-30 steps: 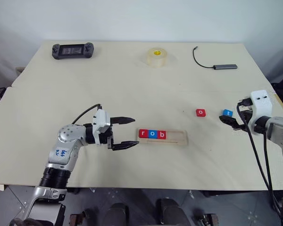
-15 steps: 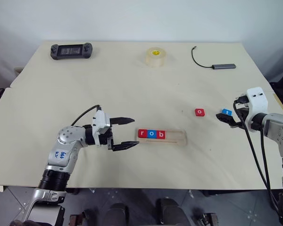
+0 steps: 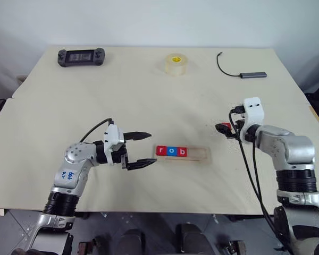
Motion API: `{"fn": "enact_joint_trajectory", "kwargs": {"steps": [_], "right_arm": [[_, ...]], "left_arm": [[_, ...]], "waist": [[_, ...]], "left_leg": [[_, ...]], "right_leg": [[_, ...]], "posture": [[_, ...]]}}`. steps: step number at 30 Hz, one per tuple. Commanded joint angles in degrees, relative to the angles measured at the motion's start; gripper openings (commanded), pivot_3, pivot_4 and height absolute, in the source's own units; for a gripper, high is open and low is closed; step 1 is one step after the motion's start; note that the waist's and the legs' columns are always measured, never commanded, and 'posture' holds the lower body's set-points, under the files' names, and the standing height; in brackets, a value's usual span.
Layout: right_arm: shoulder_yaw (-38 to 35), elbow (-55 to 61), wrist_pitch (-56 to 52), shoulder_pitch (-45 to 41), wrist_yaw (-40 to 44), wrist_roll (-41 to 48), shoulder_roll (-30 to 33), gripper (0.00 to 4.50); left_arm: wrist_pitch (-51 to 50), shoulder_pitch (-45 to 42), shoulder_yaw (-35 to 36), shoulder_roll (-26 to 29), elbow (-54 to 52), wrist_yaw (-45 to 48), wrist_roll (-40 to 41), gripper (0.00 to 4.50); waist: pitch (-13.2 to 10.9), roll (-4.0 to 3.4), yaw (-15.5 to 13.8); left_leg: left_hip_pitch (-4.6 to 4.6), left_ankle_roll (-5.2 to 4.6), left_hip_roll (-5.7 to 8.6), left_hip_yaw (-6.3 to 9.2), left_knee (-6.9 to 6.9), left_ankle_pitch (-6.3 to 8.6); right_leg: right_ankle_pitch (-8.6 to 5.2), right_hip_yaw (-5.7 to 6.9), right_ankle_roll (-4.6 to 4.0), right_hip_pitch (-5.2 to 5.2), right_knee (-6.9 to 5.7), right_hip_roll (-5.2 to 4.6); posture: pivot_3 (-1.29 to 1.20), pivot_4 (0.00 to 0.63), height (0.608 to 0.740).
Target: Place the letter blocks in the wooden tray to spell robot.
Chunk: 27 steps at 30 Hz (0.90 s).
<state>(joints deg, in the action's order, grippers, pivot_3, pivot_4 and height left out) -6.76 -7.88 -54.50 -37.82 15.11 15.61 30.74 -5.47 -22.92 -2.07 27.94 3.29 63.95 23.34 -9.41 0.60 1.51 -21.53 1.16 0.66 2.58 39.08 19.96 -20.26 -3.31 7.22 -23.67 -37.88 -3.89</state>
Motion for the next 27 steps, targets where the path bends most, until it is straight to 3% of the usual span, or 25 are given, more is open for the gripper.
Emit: {"fn": "enact_joint_trajectory", "kwargs": {"steps": [1, 6, 9, 11, 15, 17, 22, 27], "right_arm": [[-1.04, -1.31, 3.76, -1.84, -3.29, -2.56, -1.32, 4.49], [-2.32, -2.89, 1.49, -2.53, -3.88, -1.50, -4.76, 4.49], [-2.31, -0.58, -0.97, -1.88, -4.11, -1.02, -6.82, 3.92], [-2.31, 1.15, -2.21, -1.32, -4.49, -1.00, -8.08, 3.27], [-2.71, 2.16, -2.31, -0.07, -6.67, -2.40, -9.31, 3.27], [-3.10, 2.48, -1.38, 0.19, -7.76, -2.96, -9.58, 2.94], [-4.02, 4.08, -3.00, 0.20, -8.10, -2.38, -9.33, 1.46], [-6.50, 12.72, -8.41, 2.68, -7.25, -0.64, -7.20, 1.46]], "left_arm": [[0.03, 0.68, 1.34, 0.62, -2.82, -0.43, 0.94, 4.50], [-0.34, 1.24, 1.76, 0.72, -3.61, -0.94, 1.05, 4.50], [-0.54, 1.39, 1.89, 0.62, -3.88, -1.03, 1.09, 4.50], [-0.56, 1.36, 2.04, 0.59, -3.82, -1.07, 1.05, 4.50], [-0.62, 1.34, 2.07, 0.44, -3.93, -1.21, 1.07, 4.50], [-0.60, 1.24, 2.00, 0.34, -3.83, -1.22, 1.07, 4.50], [-0.61, 0.76, 1.71, 0.11, -3.40, -1.10, 1.09, 4.50], [-0.42, -0.59, 1.24, -0.26, -2.08, -0.19, 1.05, 4.50]], "waist": [[0.00, 0.00, 0.15], [0.00, 0.00, 0.57], [0.00, -0.01, 0.60], [0.01, -0.01, 0.61], [0.01, -0.01, 0.53], [0.01, -0.01, 0.48], [0.01, -0.01, 0.39], [0.01, -0.02, 0.10]], "left_leg": [[0.00, 0.00, 0.00, -0.01, 0.00, 0.00], [0.01, 0.01, -0.03, -0.03, -0.01, -0.01], [0.02, 0.02, -0.03, -0.03, 0.01, -0.01], [0.02, 0.02, -0.03, -0.03, 0.01, -0.01], [0.02, 0.02, -0.03, -0.01, 0.01, -0.01], [0.02, 0.01, -0.02, -0.01, 0.01, -0.01], [0.02, 0.01, 0.00, -0.02, 0.01, -0.01], [-0.01, 0.01, 0.00, 0.02, -0.01, -0.01]], "right_leg": [[0.00, 0.02, 0.00, 0.00, 0.00, 0.00], [0.00, 0.06, 0.00, -0.02, -0.04, 0.06], [0.00, 0.05, 0.00, -0.02, -0.08, 0.07], [0.00, 0.05, 0.00, -0.02, -0.10, 0.06], [0.00, 0.05, 0.00, -0.02, -0.09, 0.06], [0.00, 0.05, 0.00, -0.02, -0.08, 0.05], [0.00, 0.06, 0.00, -0.01, -0.08, 0.04], [0.00, 0.05, 0.00, -0.02, -0.08, 0.02]], "posture": [[0.00, 0.150, 0.740], [0.00, 0.150, 0.740], [0.00, 0.150, 0.740], [0.00, 0.150, 0.740], [0.00, 0.150, 0.740], [0.00, 0.150, 0.740], [0.00, 0.150, 0.740], [0.00, 0.150, 0.740]]}}
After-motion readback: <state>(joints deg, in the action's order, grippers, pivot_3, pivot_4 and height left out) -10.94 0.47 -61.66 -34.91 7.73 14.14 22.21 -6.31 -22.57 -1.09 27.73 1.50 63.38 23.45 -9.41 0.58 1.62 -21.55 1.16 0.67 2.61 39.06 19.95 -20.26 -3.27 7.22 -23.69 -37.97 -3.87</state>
